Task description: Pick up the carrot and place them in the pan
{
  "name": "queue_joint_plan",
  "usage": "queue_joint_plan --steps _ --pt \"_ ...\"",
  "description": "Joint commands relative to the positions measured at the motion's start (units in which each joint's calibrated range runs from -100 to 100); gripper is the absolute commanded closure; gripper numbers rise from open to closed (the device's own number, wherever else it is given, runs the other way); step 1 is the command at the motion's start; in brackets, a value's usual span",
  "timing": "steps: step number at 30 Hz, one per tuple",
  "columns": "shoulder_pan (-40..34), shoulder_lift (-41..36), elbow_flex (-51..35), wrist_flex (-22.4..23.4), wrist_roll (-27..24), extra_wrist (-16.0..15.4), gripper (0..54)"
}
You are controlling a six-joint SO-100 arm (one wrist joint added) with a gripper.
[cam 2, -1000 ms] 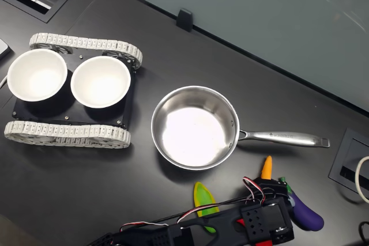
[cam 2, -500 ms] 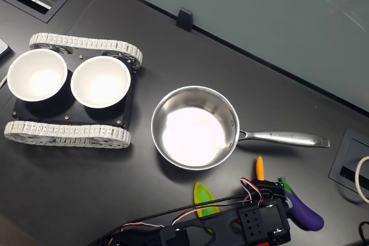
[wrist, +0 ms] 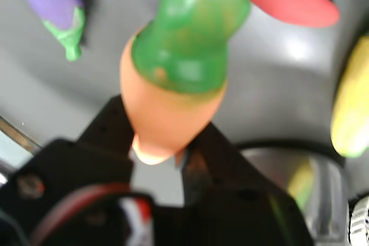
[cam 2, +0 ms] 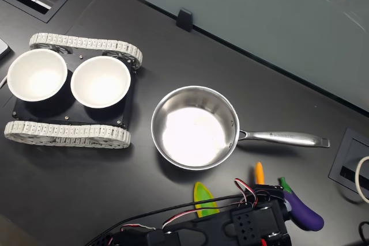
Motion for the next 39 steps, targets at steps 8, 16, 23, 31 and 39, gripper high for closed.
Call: queue_joint_plan --steps 8,16,23,31,39 --pt "2.0 -21.3 -1.4 4.2 3.5 0.6 53.5" --pt "0.5 -26.8 1.0 3.3 4.7 0.6 53.5" --pt "-4.2 -31.3 1.5 1.2 5.4 0.6 53.5" --pt "-11.7 -37.2 10.0 -5.1 5.5 0.8 53.5" --pt "-19.9 -43.2 19.6 -10.8 6.0 2.6 53.5"
